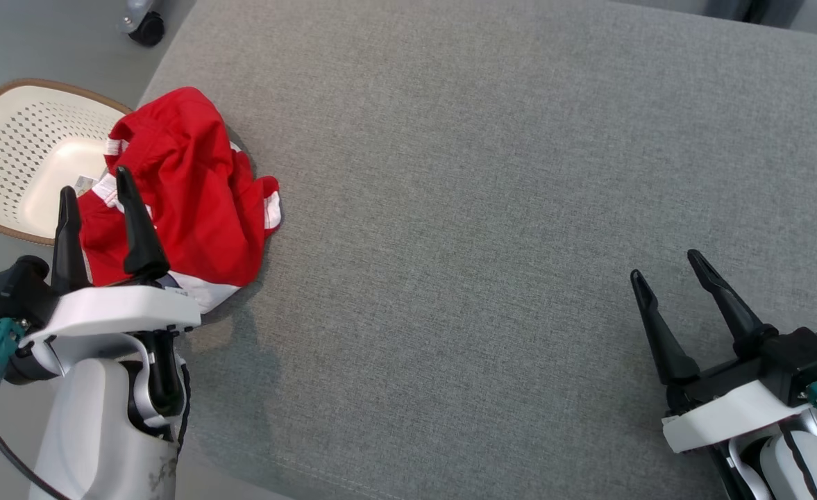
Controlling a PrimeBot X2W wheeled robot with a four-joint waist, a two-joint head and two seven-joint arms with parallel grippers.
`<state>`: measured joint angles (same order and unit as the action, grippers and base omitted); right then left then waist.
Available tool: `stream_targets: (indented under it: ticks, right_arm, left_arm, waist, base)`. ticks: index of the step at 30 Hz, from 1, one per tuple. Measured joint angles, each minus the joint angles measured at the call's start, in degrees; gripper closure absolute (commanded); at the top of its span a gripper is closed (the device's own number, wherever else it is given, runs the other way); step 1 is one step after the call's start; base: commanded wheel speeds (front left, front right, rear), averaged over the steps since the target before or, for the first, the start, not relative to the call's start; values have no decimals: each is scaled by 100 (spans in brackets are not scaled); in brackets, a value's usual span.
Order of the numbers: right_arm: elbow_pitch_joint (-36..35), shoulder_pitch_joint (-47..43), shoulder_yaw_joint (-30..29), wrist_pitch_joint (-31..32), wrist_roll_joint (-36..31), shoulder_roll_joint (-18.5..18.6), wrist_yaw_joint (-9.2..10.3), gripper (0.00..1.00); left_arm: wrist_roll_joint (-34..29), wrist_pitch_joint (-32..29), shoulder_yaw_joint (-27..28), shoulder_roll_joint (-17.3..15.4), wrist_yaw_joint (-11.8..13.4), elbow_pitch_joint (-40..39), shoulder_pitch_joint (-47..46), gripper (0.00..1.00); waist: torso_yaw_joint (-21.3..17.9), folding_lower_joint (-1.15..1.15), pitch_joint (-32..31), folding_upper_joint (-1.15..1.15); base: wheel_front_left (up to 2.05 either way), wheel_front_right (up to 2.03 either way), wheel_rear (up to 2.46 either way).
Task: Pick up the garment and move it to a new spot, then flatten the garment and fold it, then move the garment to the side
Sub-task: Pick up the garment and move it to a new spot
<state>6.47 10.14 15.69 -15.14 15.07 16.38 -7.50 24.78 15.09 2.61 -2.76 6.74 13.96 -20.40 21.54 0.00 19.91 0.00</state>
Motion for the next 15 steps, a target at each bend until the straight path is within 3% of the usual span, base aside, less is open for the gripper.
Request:
stream_targets:
  ticks: [5, 10, 15]
  right_arm:
    - [-2, 21, -35, 1, 0, 52, 0, 0]
    - [1, 81, -55, 0, -5, 36, 0, 0]
    - [1, 103, -64, 1, -7, -7, 0, 0]
  left_arm:
    - [151, -1, 248, -7, -120, 1199, -574, 0]
    - [66, -69, 297, -214, 8, 2438, -1098, 0]
    - [160, -504, 281, -249, 33, 3279, -1458, 0]
  waist:
    - [-92, 0, 179, 0]
    - [-186, 0, 205, 0]
    - [-265, 0, 214, 0]
  base:
    - [0, 0, 0]
    - [0, 0, 0]
    - [0, 0, 0]
